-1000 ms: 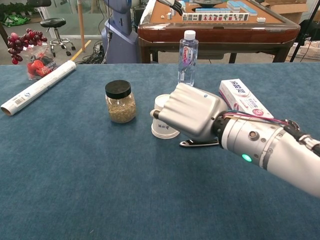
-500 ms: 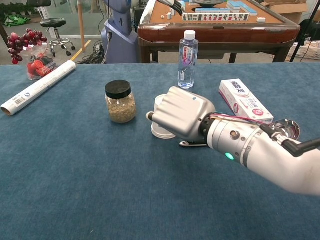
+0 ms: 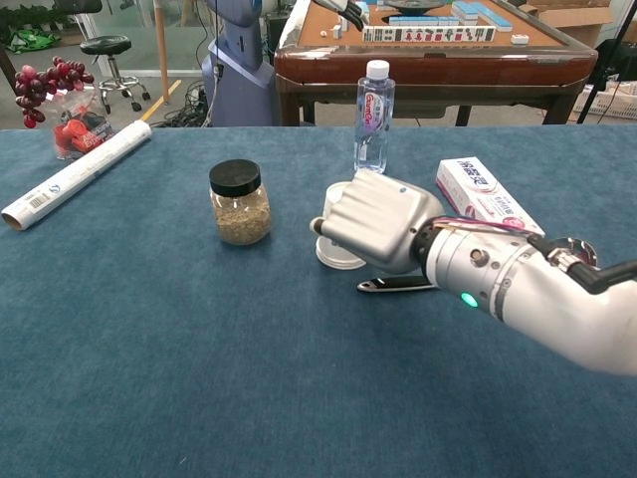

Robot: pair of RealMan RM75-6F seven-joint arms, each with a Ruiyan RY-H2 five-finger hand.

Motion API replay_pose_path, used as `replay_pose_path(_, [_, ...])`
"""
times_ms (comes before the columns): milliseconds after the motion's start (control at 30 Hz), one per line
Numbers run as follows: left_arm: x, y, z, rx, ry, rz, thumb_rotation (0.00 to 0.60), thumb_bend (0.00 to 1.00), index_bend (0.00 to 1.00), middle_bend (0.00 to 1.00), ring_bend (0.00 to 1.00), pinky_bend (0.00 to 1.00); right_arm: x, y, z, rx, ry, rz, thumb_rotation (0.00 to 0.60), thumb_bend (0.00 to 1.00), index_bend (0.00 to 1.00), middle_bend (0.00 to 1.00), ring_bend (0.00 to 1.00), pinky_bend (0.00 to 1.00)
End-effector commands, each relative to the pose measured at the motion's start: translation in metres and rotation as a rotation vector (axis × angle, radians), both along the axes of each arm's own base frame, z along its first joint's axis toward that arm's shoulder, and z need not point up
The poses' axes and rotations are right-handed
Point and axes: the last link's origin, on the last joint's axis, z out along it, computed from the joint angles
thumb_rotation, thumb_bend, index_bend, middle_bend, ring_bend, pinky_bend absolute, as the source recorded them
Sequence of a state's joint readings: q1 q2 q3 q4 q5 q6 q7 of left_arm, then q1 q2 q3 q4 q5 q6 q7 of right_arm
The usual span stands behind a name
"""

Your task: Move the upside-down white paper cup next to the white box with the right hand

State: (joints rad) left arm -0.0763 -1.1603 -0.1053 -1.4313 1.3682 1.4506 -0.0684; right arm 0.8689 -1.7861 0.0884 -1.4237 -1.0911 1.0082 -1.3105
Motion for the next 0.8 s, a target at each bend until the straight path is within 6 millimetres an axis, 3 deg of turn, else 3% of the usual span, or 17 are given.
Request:
replay_pose_path(33, [0.0,0.0,0.0,0.0,0.0,0.0,0.6,0.06,0.19,0.22,0.29,0.59,-0.002,-0.001,0.002,-0.002,0.001,-0.006,0.6,0.9,0.22,1.0,1.0,0.99])
replay_pose_path(800, [0.0,0.0,-0.002,-0.007,0.01,0.002,0.6,0.06,0.2,0.22,0.29,0.59,-0.022,-0.008,0.019,-0.061,0.031,-0.076,0.6,0.9,0.22,1.0,1.0,0.99])
